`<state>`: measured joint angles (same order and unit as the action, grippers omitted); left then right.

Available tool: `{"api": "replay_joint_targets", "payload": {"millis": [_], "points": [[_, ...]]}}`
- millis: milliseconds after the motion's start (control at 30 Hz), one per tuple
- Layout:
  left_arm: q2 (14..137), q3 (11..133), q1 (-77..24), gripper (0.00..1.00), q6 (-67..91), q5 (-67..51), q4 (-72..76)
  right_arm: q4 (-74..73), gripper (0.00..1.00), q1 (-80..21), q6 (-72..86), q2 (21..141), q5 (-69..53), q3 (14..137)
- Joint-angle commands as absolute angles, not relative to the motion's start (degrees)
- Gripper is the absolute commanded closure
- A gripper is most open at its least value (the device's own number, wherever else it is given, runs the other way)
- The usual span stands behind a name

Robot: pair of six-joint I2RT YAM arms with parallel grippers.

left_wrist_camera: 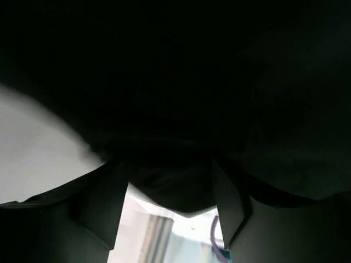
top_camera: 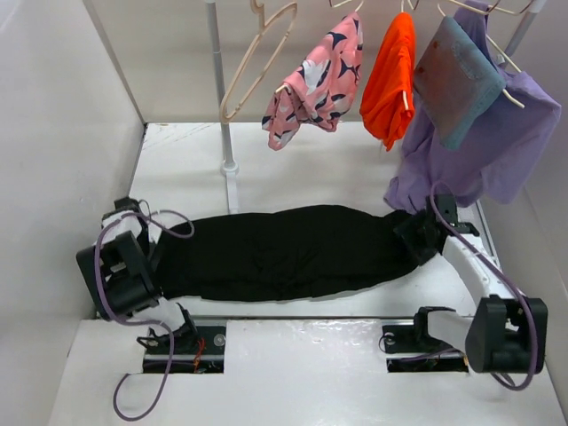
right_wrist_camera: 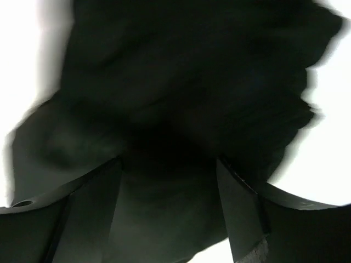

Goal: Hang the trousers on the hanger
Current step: Fold the trousers at the center of the board.

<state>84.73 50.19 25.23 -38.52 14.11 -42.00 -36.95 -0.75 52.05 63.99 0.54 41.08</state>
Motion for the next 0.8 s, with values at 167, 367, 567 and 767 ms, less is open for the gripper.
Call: {"api": "replay_joint_targets", "payload": {"millis": [167,367,567,767], "points": [[92.63,47.97,27.16,0.42,-36.83,16.37,-34.08,-31.37,0.24,12.39,44.05,69.59,-3.08,39.26],[88.08,55.46,27.16,0.41,-37.87,13.44,-42.70,-43.58,0.15,12.39,37.36,67.71,4.82,52.11],[86.23,53.70,27.16,0.39,-39.29,17.14,-45.35,-47.55,0.06,12.39,41.74,59.60,3.79,51.25],[87.54,52.65,27.16,0.39,-38.14,15.56,-44.82,-46.42,0.00,12.39,46.41,63.10,2.55,44.92]]}}
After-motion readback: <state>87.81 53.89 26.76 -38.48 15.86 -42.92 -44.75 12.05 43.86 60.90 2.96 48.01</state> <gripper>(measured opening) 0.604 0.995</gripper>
